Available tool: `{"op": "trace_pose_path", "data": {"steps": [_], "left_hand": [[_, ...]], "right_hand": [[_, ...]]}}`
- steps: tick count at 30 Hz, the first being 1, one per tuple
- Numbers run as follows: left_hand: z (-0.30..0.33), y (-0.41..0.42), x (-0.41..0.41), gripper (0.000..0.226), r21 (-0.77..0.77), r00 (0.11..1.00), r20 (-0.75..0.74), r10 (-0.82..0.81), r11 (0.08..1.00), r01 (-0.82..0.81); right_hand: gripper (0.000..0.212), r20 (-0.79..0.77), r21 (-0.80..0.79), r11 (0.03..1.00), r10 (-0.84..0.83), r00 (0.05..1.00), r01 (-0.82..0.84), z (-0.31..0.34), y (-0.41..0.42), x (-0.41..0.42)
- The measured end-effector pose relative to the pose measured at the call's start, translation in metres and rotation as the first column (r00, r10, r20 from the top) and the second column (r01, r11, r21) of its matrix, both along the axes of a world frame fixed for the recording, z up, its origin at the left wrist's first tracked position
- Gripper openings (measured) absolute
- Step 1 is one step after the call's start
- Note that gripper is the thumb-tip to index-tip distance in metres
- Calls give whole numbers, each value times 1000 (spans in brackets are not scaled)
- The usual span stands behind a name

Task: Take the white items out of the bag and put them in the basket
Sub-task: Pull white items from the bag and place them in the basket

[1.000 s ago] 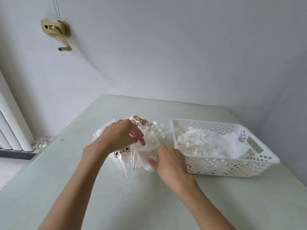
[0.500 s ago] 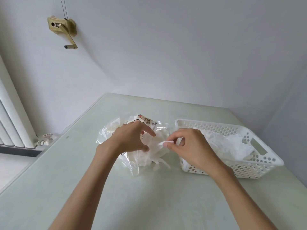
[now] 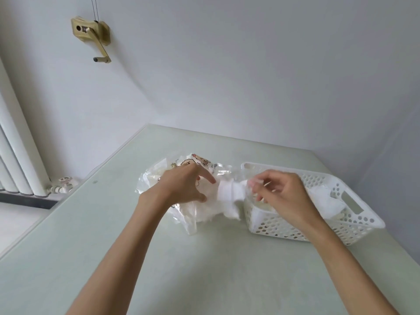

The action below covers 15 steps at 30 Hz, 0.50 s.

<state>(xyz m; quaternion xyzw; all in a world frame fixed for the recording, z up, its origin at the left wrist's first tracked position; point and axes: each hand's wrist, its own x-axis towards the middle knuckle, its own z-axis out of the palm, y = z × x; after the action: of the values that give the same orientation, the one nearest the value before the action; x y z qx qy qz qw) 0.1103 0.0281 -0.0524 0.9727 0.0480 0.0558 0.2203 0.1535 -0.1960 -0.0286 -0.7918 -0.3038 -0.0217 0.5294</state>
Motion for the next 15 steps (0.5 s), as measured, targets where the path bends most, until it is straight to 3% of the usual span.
{"op": "trace_pose_path", "data": {"steps": [4, 7, 10, 11, 13, 15], "left_hand": [[4, 4, 0, 41, 11, 1000, 9, -5, 1000, 5], [5, 3, 0, 46, 14, 999, 22, -37, 999, 36], [1, 0, 1, 52, 57, 989, -29, -142, 988, 144], [-1, -1, 2, 47, 49, 988, -15, -152, 987, 153], [-5, 2, 4, 34, 13, 993, 52, -109, 994, 109], [-8, 2, 5, 23, 0, 994, 102, -30, 1000, 31]], "right_hand": [[9, -4, 69, 989, -133, 991, 133, 7, 1, 11], [12, -318, 149, 987, -15, 948, 65, 7, 15, 11], [10, -401, 111, 994, 36, 915, 10, 1, 27, 7], [14, -381, 44, 999, 30, 924, -15, 0, 27, 6], [33, -213, -241, 970, -38, 976, -14, -2, 24, 5], [37, 54, -558, 826, -62, 997, 81, -2, 24, -3]]}}
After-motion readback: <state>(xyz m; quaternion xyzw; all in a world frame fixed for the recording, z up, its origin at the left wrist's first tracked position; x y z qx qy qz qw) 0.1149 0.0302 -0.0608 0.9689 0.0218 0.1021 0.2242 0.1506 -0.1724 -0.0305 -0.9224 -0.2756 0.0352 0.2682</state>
